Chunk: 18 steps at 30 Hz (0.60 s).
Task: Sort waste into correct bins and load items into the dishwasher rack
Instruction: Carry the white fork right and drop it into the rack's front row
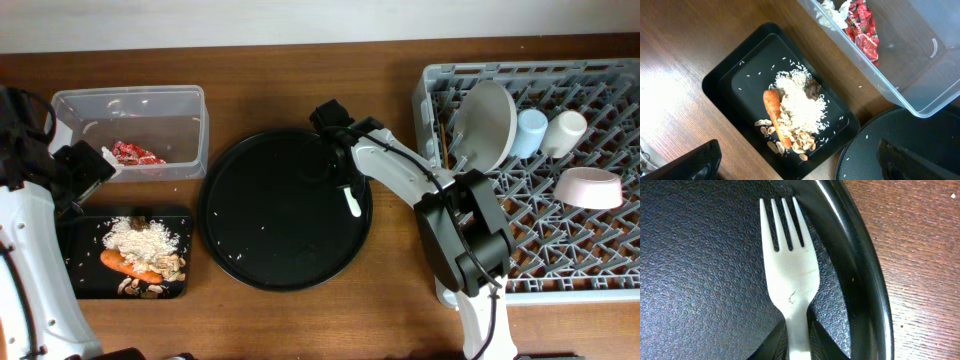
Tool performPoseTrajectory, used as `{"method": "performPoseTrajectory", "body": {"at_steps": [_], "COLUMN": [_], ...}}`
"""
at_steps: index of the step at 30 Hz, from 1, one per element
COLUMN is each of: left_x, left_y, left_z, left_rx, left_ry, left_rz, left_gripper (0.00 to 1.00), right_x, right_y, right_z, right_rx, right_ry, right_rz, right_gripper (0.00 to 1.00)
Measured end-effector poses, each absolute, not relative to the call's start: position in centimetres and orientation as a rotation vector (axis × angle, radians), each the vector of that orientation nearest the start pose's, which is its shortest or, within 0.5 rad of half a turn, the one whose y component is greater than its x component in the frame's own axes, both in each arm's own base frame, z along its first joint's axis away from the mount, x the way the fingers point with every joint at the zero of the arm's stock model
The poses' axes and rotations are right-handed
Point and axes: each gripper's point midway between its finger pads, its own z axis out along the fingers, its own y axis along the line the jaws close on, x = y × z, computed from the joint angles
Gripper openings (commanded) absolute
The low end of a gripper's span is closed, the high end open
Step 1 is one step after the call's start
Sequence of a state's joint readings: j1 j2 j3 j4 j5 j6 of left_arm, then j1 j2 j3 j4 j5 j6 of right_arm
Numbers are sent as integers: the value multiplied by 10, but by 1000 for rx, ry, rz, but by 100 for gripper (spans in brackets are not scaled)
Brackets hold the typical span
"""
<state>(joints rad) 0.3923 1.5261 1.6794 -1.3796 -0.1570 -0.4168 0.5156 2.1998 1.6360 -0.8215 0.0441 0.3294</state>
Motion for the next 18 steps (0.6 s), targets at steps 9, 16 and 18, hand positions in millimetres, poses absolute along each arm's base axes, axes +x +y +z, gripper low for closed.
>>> {"method": "performPoseTrajectory", "body": {"at_steps": [9, 16, 18], "left_x": [289, 289, 289], "left_y": [149, 149, 148], "left_z": [245, 245, 244], "left_rx": [-1132, -1132, -1132], "left_ry": [2548, 2548, 2548], "left_rz": [213, 213, 213], "left_gripper": [99, 99, 99], "right_x": [393, 383, 393], "right_y": [213, 211, 190], "right_z": [14, 90, 126], "right_rx": [-284, -267, -214], "right_ry": [2989, 2910, 2838], "right_rz": [23, 140, 177], "right_gripper": [4, 4, 4]}}
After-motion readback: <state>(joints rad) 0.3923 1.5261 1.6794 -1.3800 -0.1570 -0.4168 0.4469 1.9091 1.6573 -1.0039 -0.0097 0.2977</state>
